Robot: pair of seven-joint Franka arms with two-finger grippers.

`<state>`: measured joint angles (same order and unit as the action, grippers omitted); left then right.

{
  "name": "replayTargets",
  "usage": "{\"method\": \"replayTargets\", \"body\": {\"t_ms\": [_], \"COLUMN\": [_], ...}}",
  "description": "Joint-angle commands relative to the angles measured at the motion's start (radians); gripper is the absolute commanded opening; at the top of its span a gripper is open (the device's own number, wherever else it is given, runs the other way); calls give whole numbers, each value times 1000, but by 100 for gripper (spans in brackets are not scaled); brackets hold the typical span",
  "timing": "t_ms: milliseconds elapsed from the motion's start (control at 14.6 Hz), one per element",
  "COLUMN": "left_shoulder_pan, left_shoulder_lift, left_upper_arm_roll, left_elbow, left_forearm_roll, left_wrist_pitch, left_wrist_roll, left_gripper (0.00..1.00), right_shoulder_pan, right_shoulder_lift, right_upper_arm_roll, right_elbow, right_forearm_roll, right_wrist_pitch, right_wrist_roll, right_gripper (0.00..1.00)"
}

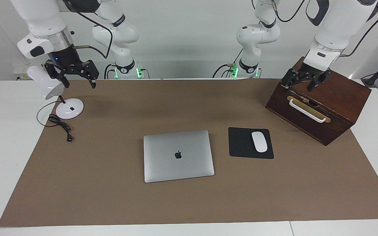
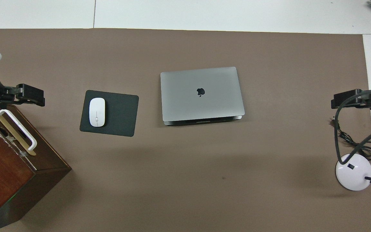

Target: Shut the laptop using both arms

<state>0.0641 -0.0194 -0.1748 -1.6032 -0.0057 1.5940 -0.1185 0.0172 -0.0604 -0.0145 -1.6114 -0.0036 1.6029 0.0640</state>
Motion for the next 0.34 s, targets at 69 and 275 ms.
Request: {"method": "replayTargets", "body": {"t_ms": [69, 275], "left_shoulder_pan": [5, 5], "left_shoulder_lift": [-8, -10], "left_upper_arm_roll": [-5, -5], "left_elbow": [-8, -8], "left_forearm_roll": [15, 13], "left_wrist_pitch": [12, 12], "left_wrist_roll": [16, 16], "left_gripper": [100, 100], "right_shoulder_pan": [-16, -17], "right_shoulder_lift": [-16, -18], "right_upper_arm_roll": [-1, -1], "right_elbow": [-5, -7], "right_forearm_roll": [5, 5], "right_wrist_pitch": [-18, -15], "right_wrist_roll": [-19, -20], "right_gripper": [100, 100]}}
